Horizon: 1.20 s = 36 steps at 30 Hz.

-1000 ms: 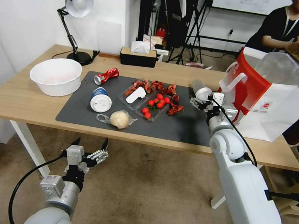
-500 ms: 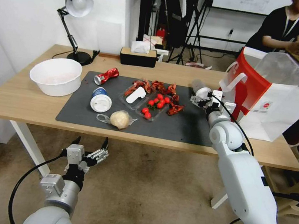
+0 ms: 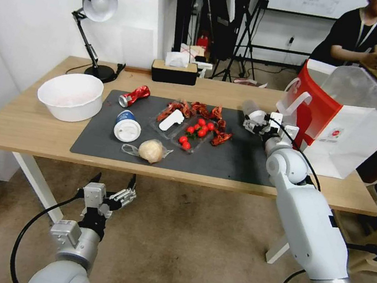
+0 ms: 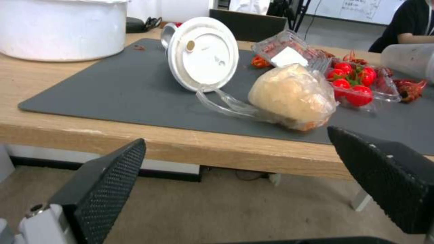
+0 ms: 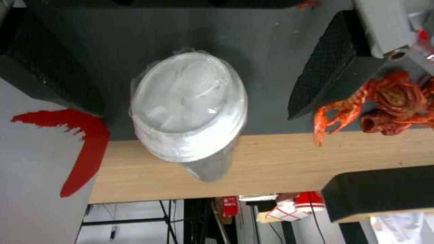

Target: Pick up the trash from the table and place it into the takeout bag.

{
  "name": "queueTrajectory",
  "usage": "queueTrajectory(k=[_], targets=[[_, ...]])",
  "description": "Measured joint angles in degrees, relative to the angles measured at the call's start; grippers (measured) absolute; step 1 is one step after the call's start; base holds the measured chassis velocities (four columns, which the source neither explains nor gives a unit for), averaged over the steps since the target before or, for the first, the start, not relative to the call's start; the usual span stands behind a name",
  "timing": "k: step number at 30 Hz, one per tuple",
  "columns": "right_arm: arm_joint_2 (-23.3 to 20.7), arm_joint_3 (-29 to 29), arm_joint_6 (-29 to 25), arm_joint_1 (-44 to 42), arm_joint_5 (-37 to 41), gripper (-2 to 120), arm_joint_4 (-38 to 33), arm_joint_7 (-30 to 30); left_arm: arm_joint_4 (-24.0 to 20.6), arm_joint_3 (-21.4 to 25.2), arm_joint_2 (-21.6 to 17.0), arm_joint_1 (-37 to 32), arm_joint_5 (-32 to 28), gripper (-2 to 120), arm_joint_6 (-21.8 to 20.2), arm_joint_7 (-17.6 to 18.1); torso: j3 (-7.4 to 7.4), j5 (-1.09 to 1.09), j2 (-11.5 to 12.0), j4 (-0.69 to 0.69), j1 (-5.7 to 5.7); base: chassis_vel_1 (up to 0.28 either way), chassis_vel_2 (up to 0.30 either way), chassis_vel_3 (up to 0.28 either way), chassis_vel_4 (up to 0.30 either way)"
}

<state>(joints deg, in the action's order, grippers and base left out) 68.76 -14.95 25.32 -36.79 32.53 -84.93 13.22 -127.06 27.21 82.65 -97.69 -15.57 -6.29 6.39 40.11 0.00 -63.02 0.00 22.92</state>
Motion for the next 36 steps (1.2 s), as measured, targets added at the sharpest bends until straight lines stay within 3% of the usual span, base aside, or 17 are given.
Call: queueTrajectory(k=[36], targets=[[0.53, 0.93, -0.7, 6.05, 0.33, 100, 8.88, -3.06, 0.03, -0.17, -0.01, -0.19, 0.17, 100, -0.05, 0.02, 0.0, 0.0, -0.01, 0.0, 0.0, 0.0, 0.0, 0.0, 0.0]])
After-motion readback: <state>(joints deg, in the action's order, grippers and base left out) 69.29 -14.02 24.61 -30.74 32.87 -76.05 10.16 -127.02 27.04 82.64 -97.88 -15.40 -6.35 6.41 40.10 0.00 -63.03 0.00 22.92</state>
